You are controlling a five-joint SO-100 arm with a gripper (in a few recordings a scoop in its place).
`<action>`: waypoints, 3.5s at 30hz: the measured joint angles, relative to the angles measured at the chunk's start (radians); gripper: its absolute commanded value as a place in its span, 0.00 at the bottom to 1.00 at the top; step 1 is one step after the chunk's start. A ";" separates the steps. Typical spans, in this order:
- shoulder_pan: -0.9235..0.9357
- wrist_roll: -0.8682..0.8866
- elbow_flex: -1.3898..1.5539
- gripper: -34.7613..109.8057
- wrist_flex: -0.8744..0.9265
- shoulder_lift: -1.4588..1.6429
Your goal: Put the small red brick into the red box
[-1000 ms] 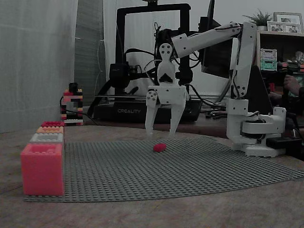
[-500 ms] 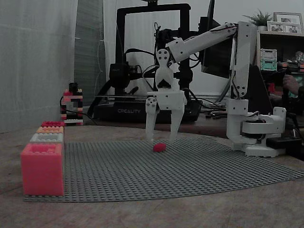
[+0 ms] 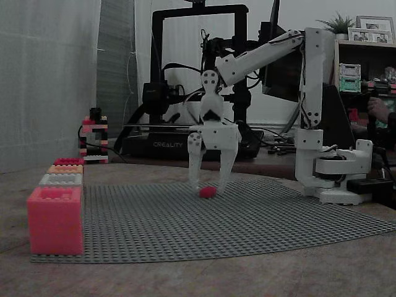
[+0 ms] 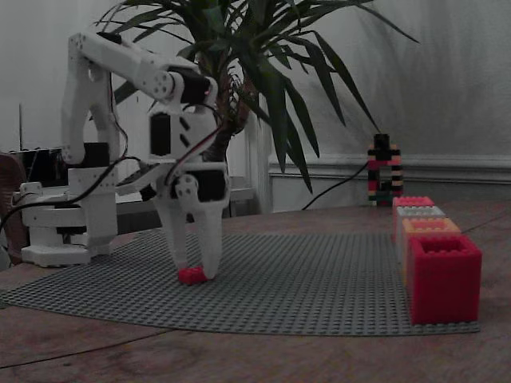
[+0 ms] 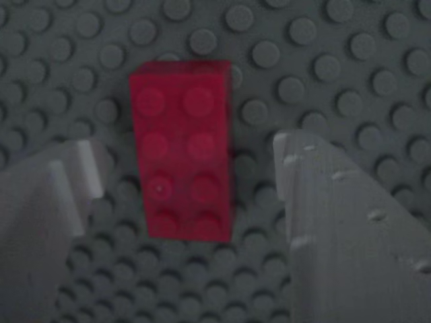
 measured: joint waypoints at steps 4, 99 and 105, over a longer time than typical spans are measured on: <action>0.002 -0.014 0.000 0.25 -0.015 -0.002; -0.098 -0.137 -0.738 0.24 -0.472 -0.350; -0.183 -0.153 -0.296 0.24 -0.403 0.064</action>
